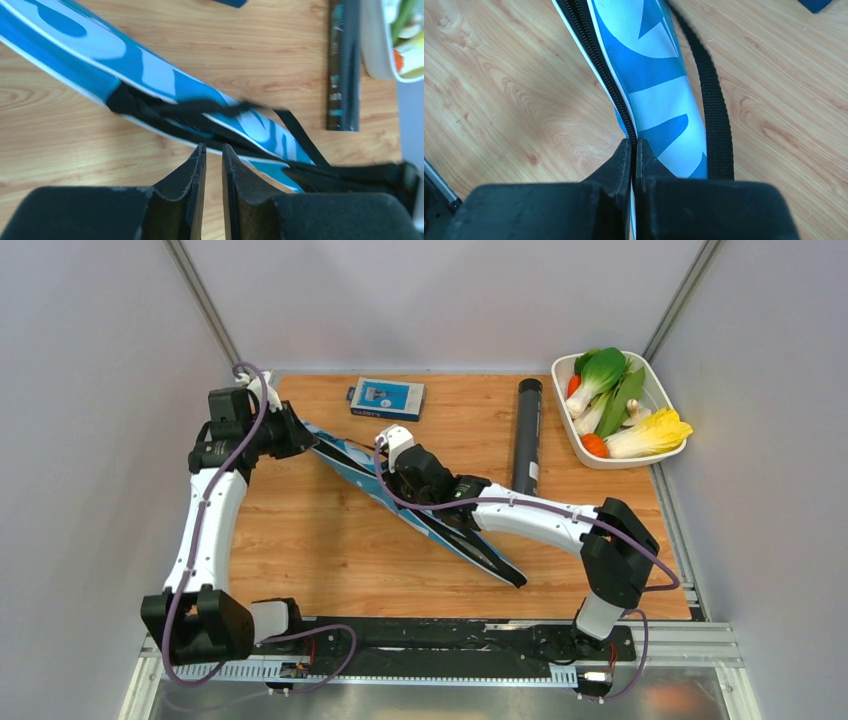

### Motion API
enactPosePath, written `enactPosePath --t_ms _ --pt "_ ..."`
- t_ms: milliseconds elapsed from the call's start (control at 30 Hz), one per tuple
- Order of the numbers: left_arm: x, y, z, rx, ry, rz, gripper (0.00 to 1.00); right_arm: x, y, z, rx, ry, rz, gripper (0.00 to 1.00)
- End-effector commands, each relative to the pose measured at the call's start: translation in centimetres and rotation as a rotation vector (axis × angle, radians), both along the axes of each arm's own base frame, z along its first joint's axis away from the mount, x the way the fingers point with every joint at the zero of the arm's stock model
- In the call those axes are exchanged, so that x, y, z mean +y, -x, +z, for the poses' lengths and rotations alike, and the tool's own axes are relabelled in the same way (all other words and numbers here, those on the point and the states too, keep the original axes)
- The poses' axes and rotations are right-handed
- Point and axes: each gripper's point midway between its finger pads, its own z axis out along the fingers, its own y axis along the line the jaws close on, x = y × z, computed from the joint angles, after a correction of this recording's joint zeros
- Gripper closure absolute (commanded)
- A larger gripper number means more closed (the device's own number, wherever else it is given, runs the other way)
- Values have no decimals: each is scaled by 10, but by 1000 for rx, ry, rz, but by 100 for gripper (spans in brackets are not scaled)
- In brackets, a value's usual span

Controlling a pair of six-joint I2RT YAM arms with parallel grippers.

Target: Pack up the badminton gear

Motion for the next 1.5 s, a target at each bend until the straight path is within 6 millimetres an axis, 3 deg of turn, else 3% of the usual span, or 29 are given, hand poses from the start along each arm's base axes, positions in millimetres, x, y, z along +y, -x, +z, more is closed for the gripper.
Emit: enactPosePath --t_ms 0,100,200,233,267,300,333,400,467,600,800,1033,1133,1200,1300,1400,1433,1467 --pt "-27 16 27 -98 123 -97 76 -9 -20 32 -35 -114 -93 100" --pt "-9 22 0 -3 63 15 83 -11 -20 34 -35 -119 -100 100" --pt "44 23 -24 65 -101 307 90 -11 -18 34 -37 -124 -85 100" --pt "54 24 -19 43 -121 368 86 -10 -17 35 -42 -126 -75 100" --pt "67 24 -17 32 -136 456 71 -10 -16 34 -43 -127 -69 100" --pt "73 22 -6 -17 -128 498 63 -10 -16 36 -48 -131 -65 100" --pt "77 20 0 -38 -104 544 50 -10 -15 36 -52 -131 -62 100" --pt "78 13 18 -105 -45 585 35 -11 -14 37 -57 -134 -55 100" --pt "81 0 36 -166 20 637 30 -11 -12 37 -66 -136 -48 100" --pt "87 -22 48 -183 126 730 28 -11 -7 38 -81 -131 -31 100" --pt "97 -53 32 -114 150 794 28 -1 2 47 -128 -140 19 100" --pt "94 -83 9 -45 170 740 27 2 7 40 -150 -105 39 100" --pt "99 -86 -4 -14 144 740 32 4 9 40 -151 -106 55 100" --pt "103 -86 -14 15 133 733 42 5 8 39 -155 -101 61 100" --pt "103 -83 -18 24 144 706 66 4 6 39 -172 -87 65 100" --pt "104 -77 -20 20 158 696 84 5 8 42 -180 -86 87 100" --pt "103 -75 -21 28 172 690 95 5 12 41 -175 -88 106 100" --pt "99 -71 -22 36 188 677 97 5 17 38 -162 -86 128 98"
